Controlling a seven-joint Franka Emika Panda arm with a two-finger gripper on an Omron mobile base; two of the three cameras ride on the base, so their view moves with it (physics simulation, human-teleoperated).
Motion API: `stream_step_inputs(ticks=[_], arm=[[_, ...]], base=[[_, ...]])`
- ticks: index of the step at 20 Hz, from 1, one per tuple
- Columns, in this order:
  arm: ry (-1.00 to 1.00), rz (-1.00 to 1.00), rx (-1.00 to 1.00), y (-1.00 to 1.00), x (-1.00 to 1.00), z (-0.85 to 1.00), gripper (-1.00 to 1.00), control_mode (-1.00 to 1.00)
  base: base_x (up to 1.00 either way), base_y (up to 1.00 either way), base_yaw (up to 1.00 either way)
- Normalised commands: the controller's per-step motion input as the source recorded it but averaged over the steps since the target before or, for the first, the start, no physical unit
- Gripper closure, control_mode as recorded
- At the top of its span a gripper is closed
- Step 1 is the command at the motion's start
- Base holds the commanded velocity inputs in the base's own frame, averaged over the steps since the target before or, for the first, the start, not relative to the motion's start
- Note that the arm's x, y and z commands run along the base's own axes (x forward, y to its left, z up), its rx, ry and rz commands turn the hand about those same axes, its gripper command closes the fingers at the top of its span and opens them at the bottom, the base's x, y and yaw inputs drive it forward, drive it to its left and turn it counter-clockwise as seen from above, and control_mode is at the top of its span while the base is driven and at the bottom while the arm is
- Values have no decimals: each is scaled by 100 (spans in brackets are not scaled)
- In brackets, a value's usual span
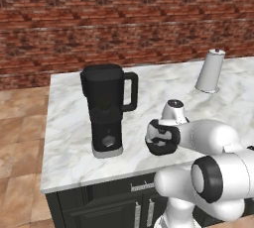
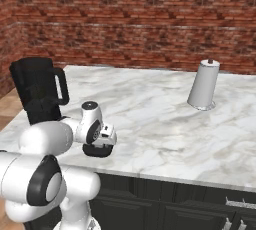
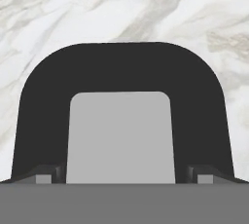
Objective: Grab the lime and garlic from the fridge, place them in the blender, close the lid, and turn on the blender to create a marinade.
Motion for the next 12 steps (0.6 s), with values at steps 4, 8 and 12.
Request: stream_step_inputs(ticks=[4,8,12], arm=[[0,0,0,5,27,-13,-100,-100],[0,0,-3,4,11,-23,-100,-100],[0,0,-2,4,-7,-31,-100,-100]], base=[[0,0,0],[0,0,0],[0,0,0]])
